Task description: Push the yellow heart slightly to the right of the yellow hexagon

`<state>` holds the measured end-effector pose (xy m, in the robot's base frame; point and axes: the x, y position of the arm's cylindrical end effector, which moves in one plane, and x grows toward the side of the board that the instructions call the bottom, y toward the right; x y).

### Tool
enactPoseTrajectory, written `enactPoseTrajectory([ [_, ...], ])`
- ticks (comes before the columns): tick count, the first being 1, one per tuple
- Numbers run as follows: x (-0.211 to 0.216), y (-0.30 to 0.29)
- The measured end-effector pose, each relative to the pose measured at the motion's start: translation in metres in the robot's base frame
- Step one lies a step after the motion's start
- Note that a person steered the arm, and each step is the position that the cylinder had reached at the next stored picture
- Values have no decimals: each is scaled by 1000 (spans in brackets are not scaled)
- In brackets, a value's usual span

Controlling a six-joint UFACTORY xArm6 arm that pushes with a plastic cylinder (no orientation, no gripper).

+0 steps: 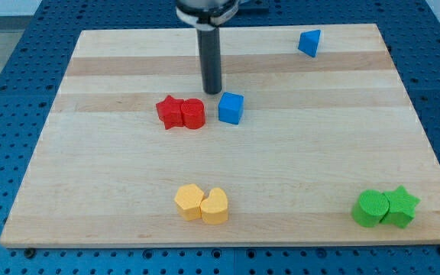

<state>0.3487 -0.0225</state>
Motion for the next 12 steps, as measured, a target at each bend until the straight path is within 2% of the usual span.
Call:
enactPoseTrajectory([
  [1, -6, 36],
  [3, 31, 119],
  [5, 36, 90],
  [6, 70, 101],
  [7, 129, 114],
  [10, 264, 104],
  [12, 269, 38],
])
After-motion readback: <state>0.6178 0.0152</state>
